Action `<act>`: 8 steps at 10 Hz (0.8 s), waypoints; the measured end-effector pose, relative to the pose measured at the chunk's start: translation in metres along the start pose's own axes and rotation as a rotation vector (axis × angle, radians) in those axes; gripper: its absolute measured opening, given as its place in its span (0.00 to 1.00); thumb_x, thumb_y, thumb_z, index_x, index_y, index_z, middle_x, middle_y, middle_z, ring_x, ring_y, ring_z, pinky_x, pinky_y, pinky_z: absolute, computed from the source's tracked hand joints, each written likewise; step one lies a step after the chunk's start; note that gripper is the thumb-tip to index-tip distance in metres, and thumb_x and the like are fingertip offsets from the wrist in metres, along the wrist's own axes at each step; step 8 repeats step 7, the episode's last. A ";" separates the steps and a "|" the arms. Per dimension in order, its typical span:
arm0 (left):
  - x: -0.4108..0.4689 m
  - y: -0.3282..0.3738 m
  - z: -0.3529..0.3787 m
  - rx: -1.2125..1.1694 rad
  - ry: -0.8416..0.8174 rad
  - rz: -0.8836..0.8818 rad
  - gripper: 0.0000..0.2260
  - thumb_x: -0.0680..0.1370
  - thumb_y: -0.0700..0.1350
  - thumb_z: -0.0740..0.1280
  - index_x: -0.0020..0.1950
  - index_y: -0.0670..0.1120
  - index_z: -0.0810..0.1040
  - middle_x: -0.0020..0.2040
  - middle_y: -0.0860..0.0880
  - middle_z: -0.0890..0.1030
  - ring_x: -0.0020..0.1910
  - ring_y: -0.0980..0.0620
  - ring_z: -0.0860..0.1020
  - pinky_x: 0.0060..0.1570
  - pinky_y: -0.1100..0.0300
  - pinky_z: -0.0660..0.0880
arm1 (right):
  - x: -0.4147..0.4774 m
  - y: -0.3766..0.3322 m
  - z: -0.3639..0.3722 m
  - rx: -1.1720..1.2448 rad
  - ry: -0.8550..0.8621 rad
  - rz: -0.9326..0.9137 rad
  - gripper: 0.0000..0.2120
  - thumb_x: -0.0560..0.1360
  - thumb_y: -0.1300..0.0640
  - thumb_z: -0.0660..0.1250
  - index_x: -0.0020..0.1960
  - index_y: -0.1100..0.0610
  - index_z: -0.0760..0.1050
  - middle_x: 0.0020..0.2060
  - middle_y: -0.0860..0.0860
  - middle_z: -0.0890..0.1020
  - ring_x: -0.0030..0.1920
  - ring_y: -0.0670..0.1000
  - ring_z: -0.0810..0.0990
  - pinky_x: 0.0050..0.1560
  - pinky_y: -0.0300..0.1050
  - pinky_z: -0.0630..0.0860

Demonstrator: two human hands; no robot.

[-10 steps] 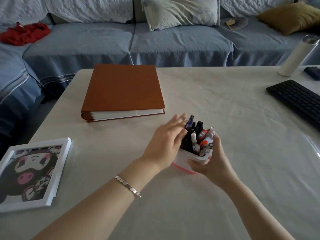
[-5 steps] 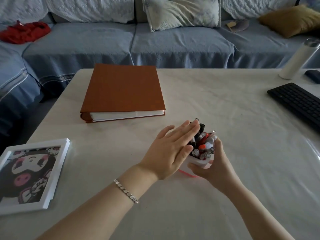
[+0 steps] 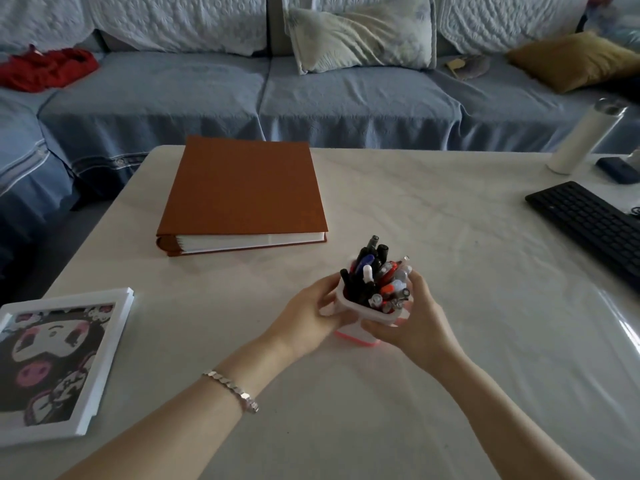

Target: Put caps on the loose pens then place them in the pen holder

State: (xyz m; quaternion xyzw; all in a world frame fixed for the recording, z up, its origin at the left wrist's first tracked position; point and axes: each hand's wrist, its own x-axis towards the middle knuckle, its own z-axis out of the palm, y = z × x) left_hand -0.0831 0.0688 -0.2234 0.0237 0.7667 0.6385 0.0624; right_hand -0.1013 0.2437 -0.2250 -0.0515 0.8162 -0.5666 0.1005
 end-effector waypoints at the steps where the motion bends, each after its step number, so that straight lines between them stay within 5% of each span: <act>1: 0.013 0.007 -0.019 -0.042 0.118 0.033 0.22 0.68 0.37 0.72 0.52 0.61 0.72 0.52 0.62 0.77 0.50 0.67 0.76 0.51 0.71 0.72 | 0.034 -0.024 0.013 -0.007 -0.071 -0.036 0.41 0.58 0.64 0.77 0.65 0.50 0.61 0.47 0.41 0.75 0.52 0.52 0.78 0.55 0.56 0.77; 2: 0.024 0.010 -0.035 -0.056 0.179 0.020 0.19 0.70 0.38 0.72 0.51 0.59 0.73 0.50 0.60 0.78 0.50 0.63 0.76 0.49 0.68 0.74 | 0.061 -0.039 0.024 -0.045 -0.131 -0.052 0.41 0.61 0.67 0.76 0.68 0.58 0.58 0.50 0.47 0.74 0.52 0.50 0.75 0.52 0.46 0.74; 4: 0.038 0.000 -0.050 -0.061 0.225 -0.081 0.17 0.74 0.35 0.66 0.61 0.46 0.71 0.56 0.46 0.79 0.57 0.49 0.77 0.48 0.66 0.74 | 0.090 -0.046 0.039 -0.092 -0.235 -0.007 0.42 0.64 0.67 0.75 0.70 0.58 0.56 0.56 0.50 0.72 0.56 0.49 0.72 0.49 0.33 0.66; 5: 0.038 0.000 -0.053 -0.004 0.194 -0.101 0.16 0.76 0.36 0.64 0.62 0.47 0.71 0.54 0.49 0.78 0.55 0.52 0.76 0.47 0.71 0.73 | 0.092 -0.040 0.039 -0.091 -0.238 0.032 0.42 0.64 0.69 0.74 0.71 0.56 0.56 0.60 0.51 0.72 0.63 0.53 0.71 0.60 0.47 0.71; 6: 0.037 0.005 -0.062 0.121 0.230 -0.173 0.14 0.76 0.38 0.62 0.59 0.52 0.70 0.59 0.50 0.75 0.57 0.53 0.73 0.54 0.60 0.70 | 0.086 -0.051 0.027 -0.386 -0.305 0.096 0.45 0.66 0.62 0.74 0.74 0.59 0.49 0.71 0.54 0.64 0.71 0.55 0.63 0.68 0.49 0.63; 8: 0.029 0.028 -0.072 0.226 0.371 -0.215 0.21 0.76 0.33 0.59 0.69 0.44 0.64 0.68 0.44 0.69 0.64 0.48 0.70 0.58 0.59 0.66 | 0.077 -0.078 0.010 -0.590 -0.284 0.034 0.35 0.70 0.59 0.70 0.72 0.59 0.57 0.71 0.55 0.65 0.70 0.54 0.65 0.66 0.43 0.63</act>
